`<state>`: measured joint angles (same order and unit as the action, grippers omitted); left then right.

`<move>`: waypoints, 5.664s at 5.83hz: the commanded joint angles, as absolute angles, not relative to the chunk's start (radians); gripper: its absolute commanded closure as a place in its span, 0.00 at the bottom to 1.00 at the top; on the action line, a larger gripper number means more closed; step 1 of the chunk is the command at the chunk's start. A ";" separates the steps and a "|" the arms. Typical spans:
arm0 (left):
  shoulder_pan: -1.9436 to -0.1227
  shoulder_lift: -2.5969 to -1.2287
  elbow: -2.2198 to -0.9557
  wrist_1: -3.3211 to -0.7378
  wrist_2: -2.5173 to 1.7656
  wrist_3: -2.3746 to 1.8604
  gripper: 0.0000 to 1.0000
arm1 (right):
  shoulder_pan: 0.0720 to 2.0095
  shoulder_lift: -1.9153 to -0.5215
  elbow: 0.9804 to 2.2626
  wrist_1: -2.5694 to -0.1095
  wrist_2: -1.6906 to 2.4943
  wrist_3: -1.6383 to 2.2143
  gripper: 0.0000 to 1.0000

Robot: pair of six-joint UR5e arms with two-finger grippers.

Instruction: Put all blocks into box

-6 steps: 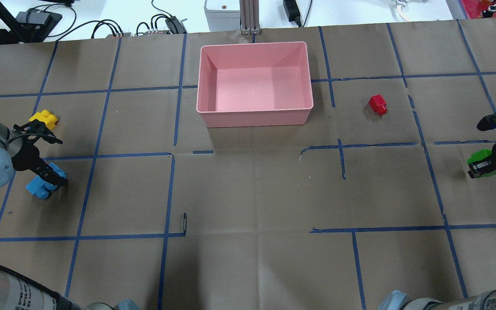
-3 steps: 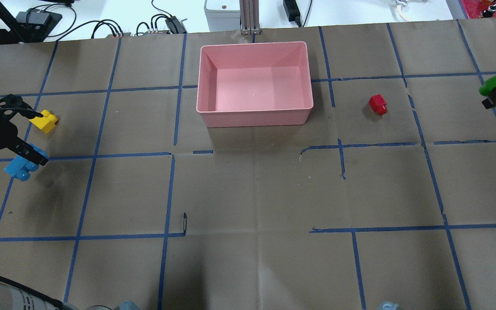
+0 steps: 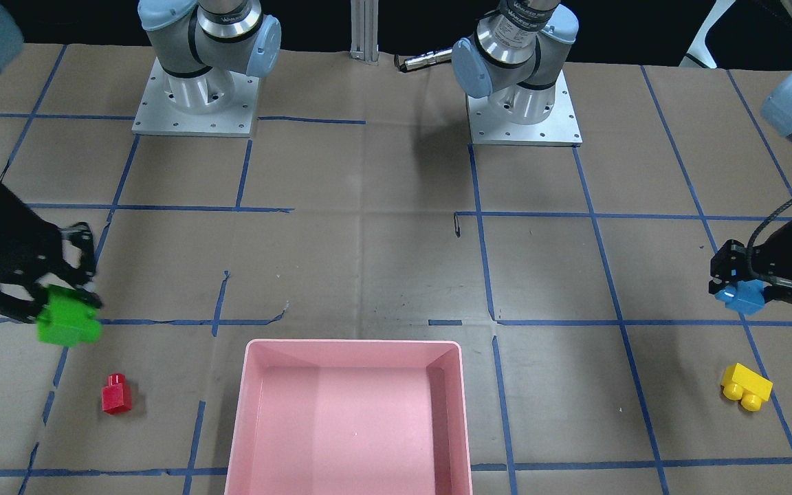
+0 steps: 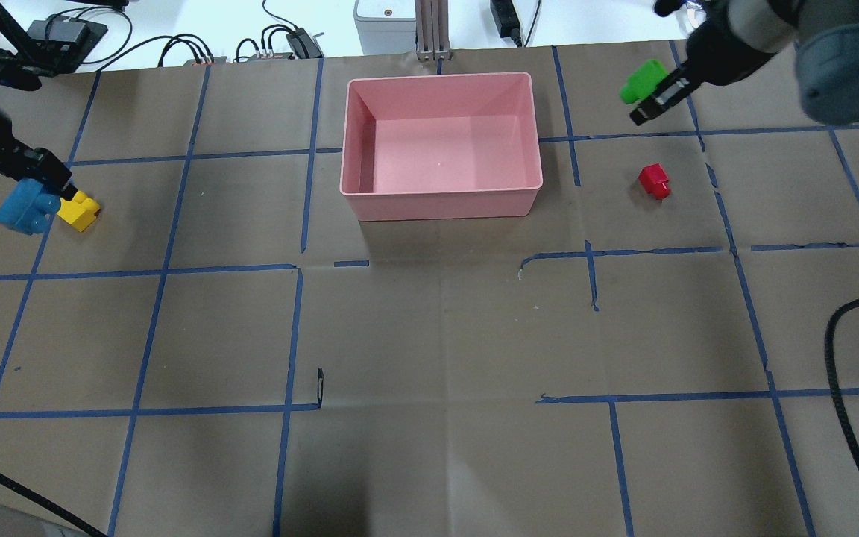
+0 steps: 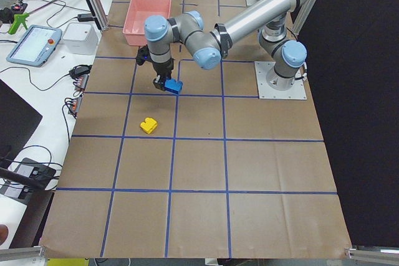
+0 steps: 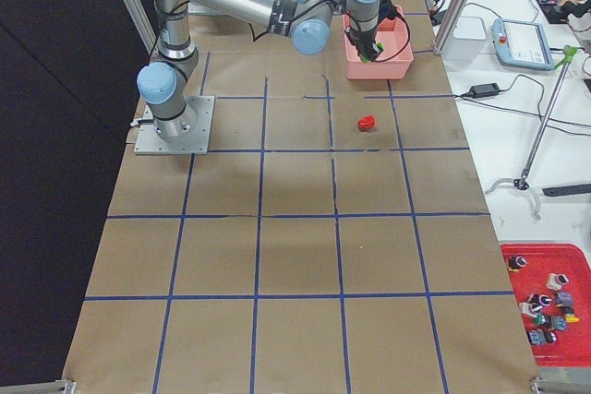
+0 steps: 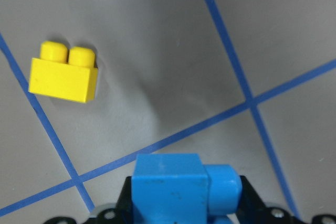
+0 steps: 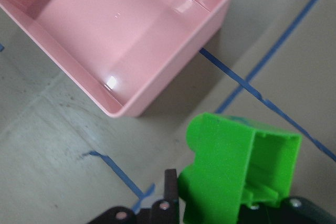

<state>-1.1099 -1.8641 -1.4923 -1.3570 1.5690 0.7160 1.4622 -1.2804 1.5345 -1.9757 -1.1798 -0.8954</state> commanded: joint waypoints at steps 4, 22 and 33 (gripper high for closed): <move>-1.317 -1.986 -1.311 -1.411 1.468 0.166 0.88 | 1.713 -0.971 1.221 -1.987 -1.049 -0.876 0.00; -1.224 -2.135 -0.974 -1.601 1.514 0.358 0.01 | 1.370 -1.022 1.698 -2.352 -1.598 -0.410 0.18; -0.957 -2.244 -1.242 -1.265 1.526 -0.361 0.01 | 1.411 -1.282 1.641 -2.106 -1.293 -0.367 0.96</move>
